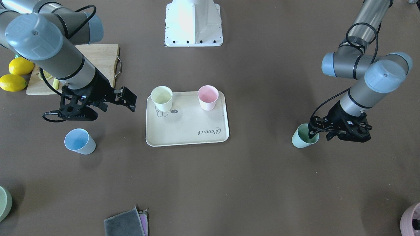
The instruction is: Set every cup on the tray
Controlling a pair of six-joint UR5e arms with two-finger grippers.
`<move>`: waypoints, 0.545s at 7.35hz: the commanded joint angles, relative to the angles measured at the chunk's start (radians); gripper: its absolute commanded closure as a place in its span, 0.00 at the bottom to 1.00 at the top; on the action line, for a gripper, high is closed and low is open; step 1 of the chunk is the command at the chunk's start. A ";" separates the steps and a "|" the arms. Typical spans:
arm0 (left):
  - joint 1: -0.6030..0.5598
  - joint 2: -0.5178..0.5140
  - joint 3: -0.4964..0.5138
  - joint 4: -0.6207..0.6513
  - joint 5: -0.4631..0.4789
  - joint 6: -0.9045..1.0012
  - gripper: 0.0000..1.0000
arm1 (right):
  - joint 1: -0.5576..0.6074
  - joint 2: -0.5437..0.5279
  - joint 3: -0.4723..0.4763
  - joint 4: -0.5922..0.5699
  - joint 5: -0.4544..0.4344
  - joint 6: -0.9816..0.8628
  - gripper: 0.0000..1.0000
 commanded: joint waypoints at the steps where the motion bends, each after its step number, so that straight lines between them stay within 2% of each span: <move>1: 0.013 -0.008 -0.011 0.002 -0.006 -0.034 1.00 | 0.061 -0.007 -0.003 -0.071 0.010 -0.129 0.00; 3: 0.013 -0.042 -0.007 0.026 -0.004 -0.033 1.00 | 0.133 -0.029 -0.009 -0.149 0.004 -0.290 0.00; 4: 0.011 -0.094 -0.011 0.107 -0.003 -0.033 1.00 | 0.159 -0.050 -0.019 -0.157 -0.003 -0.355 0.00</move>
